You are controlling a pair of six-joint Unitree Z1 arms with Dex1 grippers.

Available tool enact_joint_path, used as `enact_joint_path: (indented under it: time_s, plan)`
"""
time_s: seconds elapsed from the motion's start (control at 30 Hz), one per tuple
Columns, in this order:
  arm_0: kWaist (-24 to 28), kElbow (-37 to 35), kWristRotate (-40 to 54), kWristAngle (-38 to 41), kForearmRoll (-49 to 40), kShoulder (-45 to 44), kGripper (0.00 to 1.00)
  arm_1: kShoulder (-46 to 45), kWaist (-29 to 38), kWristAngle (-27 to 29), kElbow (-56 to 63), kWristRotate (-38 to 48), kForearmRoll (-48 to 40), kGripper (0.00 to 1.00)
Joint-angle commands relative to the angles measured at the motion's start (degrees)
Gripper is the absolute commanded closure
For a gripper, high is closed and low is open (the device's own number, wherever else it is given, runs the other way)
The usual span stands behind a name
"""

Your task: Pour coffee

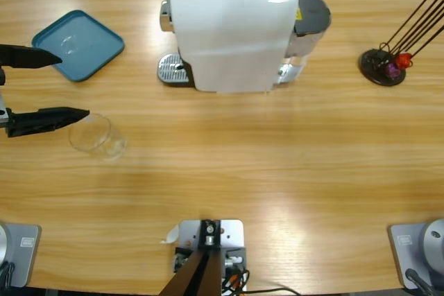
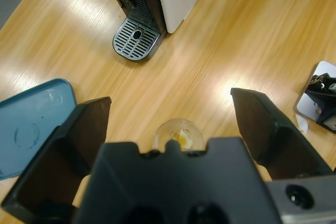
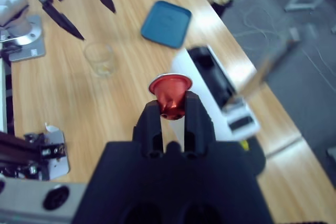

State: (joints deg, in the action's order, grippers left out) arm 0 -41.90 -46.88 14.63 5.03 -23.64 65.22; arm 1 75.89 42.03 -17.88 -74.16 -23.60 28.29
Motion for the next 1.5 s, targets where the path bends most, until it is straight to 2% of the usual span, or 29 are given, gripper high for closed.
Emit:
enact_joint_path:
  time_s: [0.03,0.3,0.57,1.5]
  plan:
    - [2.0,1.9,0.0,-0.4,-2.0,-3.6,0.013,20.7,4.0,-2.8,-14.2,-4.7,1.7,1.000]
    - [3.5,2.1,0.1,-0.3,-2.3,-3.3,0.013,28.0,1.7,-1.3,-18.5,-7.9,2.2,1.000]
    - [3.7,2.8,-0.1,-0.2,-2.2,-3.3,0.013,31.8,-2.1,-2.6,-20.1,-8.7,1.8,1.000]
    - [4.7,4.4,-0.2,-0.1,-2.2,-3.6,0.013,33.4,-4.6,-2.6,-16.6,-8.9,0.2,1.000]
